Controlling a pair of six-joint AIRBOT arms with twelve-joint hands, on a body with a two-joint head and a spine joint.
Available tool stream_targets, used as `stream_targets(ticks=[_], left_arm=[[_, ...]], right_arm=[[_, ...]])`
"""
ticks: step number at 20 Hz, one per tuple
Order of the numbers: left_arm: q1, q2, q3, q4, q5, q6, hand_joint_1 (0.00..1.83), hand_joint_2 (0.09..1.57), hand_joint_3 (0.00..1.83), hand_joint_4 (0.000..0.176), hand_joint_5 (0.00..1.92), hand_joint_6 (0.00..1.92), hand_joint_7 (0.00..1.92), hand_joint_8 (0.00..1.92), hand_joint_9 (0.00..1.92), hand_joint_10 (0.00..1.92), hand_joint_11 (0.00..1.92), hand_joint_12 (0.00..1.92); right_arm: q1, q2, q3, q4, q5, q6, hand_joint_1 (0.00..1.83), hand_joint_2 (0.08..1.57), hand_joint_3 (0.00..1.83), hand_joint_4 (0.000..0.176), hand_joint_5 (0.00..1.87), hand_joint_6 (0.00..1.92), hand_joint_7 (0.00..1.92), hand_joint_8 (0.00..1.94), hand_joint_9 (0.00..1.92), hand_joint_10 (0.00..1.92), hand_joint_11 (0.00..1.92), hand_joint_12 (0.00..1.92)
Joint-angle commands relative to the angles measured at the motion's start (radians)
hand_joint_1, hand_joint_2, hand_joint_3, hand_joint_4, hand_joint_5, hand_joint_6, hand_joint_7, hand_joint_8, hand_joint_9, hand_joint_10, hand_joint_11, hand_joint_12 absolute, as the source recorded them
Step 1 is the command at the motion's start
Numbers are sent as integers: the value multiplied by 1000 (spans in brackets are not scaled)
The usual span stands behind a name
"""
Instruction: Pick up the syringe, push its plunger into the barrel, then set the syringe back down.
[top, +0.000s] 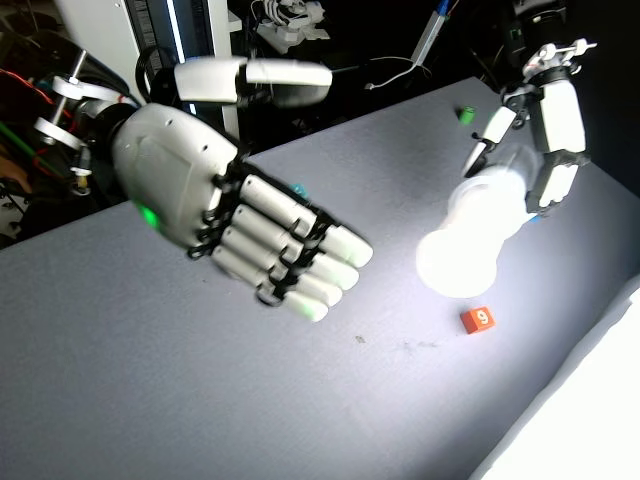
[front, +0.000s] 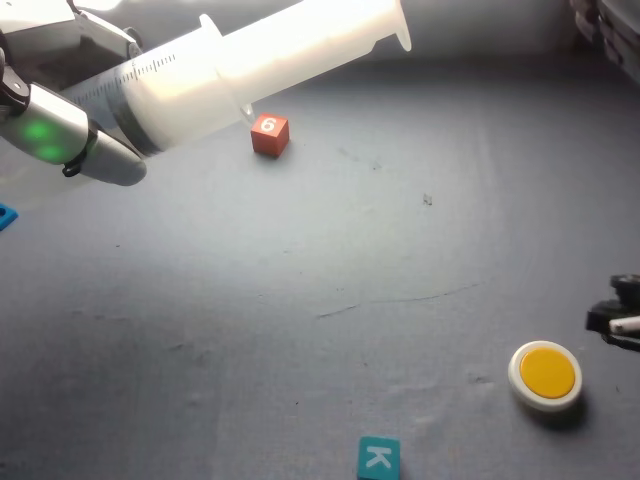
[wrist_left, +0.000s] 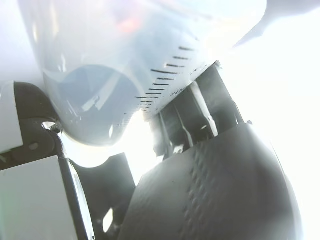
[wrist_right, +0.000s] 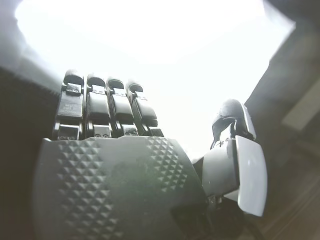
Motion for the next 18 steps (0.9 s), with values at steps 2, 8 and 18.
stream_targets(ticks=[2, 8, 18], left_arm=[[-23, 6, 1, -19, -117, -11, 1228, 1155, 0, 0, 862, 1048, 958, 1240, 876, 1256, 663, 1544], [-37, 14, -8, 80, -177, -10, 1211, 1166, 2, 0, 828, 1143, 943, 1229, 858, 1302, 648, 1593], [-24, 15, 21, 139, -365, -8, 1218, 1173, 0, 0, 847, 1074, 912, 1318, 838, 1346, 634, 1603]], right_arm=[[45, -23, 37, -32, 63, 11, 0, 1051, 0, 0, 0, 0, 0, 0, 0, 0, 0, 0], [153, -139, 172, -28, -112, 13, 0, 1070, 0, 0, 0, 0, 0, 0, 0, 0, 0, 0], [225, -210, 184, -41, -92, -28, 0, 1060, 0, 0, 0, 0, 0, 0, 0, 0, 0, 0]])
